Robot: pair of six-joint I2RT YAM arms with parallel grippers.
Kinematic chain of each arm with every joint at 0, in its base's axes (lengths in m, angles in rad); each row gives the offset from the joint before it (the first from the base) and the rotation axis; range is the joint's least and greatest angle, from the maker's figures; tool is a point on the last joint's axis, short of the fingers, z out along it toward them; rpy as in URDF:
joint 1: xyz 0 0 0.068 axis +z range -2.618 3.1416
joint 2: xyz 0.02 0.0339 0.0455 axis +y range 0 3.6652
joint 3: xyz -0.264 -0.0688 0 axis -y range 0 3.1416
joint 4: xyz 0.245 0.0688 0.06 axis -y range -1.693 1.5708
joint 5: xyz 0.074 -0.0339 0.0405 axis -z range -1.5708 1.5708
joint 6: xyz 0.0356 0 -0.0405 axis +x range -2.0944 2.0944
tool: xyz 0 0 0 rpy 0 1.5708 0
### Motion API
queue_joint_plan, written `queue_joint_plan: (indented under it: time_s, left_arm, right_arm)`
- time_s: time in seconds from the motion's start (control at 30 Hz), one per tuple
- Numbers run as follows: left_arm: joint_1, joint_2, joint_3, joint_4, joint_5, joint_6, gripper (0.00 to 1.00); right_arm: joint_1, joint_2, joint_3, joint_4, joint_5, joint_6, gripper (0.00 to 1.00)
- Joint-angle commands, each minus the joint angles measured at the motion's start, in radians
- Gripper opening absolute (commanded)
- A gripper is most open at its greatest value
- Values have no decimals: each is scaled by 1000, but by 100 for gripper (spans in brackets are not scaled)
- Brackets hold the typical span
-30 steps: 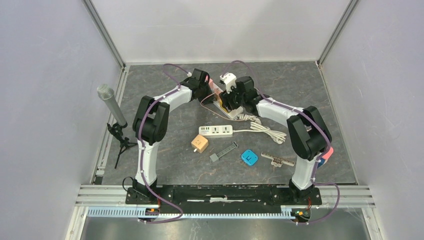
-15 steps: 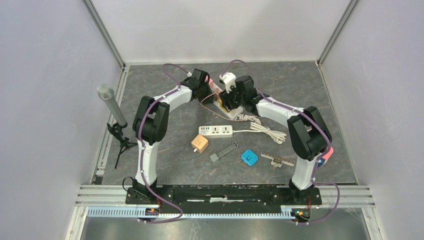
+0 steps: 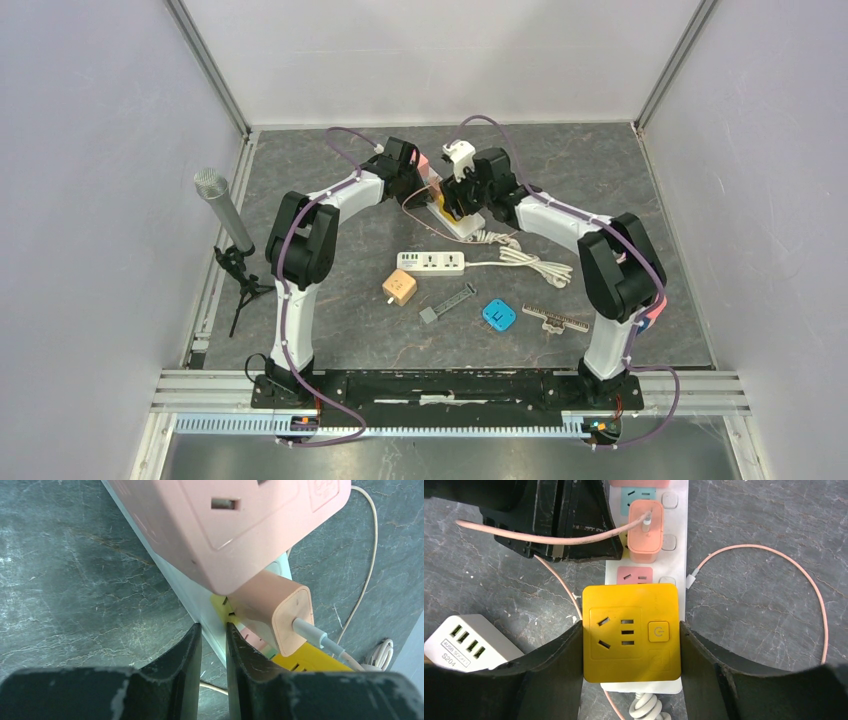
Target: Pull the plug off the socket
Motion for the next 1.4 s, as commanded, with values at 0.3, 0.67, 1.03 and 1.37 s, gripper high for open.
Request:
queue_joint_plan:
  time_s: [0.3,0.67,1.03,1.37]
  left_arm:
    - [-12,69,-32,-169,-8,70,31]
    - [-8,-131,16,-264,-302,101,66]
    - [-8,-234,-36,-256,-510,178,72]
    - [-3,-273,-62,-275,-565,187,79]
  right_arm:
    - [-144,-242,-8,181,-75,167,0]
    - [-331,-345,-195,175,45,294,0]
    - [-615,-206,-225,180,-271,413,0]
    - [-657,-81,-206,85,-332,459,17]
